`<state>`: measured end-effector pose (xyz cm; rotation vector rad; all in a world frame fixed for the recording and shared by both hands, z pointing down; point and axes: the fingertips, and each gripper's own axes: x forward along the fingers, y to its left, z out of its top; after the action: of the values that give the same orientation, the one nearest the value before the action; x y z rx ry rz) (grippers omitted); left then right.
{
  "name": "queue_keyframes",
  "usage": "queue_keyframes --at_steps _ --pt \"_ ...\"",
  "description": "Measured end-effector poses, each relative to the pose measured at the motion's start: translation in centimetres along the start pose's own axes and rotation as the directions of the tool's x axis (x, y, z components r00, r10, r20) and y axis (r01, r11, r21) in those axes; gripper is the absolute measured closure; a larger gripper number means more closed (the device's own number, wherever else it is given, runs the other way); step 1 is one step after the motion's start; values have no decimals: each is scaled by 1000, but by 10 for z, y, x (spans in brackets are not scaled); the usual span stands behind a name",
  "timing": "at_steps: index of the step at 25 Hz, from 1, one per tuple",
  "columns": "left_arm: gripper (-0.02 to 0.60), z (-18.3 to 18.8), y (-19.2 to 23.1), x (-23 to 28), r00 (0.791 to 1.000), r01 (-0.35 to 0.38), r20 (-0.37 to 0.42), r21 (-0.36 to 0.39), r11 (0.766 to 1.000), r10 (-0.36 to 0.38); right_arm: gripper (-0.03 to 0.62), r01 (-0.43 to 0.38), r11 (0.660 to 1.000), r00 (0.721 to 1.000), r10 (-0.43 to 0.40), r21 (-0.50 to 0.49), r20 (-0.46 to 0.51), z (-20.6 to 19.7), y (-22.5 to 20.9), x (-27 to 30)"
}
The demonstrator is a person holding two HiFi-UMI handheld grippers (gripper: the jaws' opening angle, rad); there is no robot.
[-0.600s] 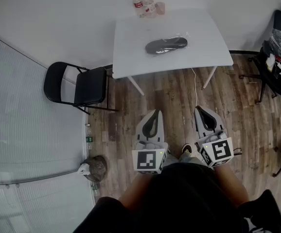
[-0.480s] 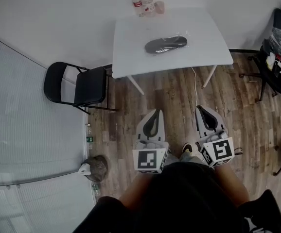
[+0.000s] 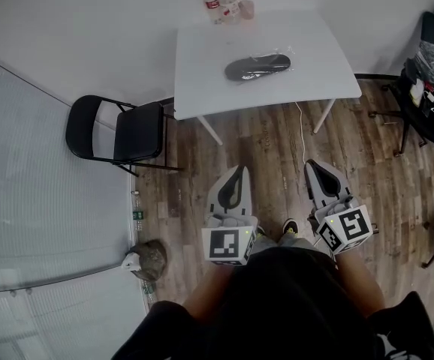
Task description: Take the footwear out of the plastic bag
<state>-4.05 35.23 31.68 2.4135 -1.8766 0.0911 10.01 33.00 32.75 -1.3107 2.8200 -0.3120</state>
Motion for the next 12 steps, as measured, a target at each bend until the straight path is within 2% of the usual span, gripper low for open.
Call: queue_keyframes --at_steps 3,7,12 --pt "561 3 7 -2 1000 -5 9 -3 1000 5 577 -17 1000 1000 17 -5 -19 -4 8 6" --pt "561 0 19 -7 1000 -2 7 39 999 2 576 -64 998 997 62 -24 -47 -8 26 18" --pt "561 -2 37 -17 1000 13 15 8 1000 -14 577 -128 990 991 126 -65 -36 -5 47 31"
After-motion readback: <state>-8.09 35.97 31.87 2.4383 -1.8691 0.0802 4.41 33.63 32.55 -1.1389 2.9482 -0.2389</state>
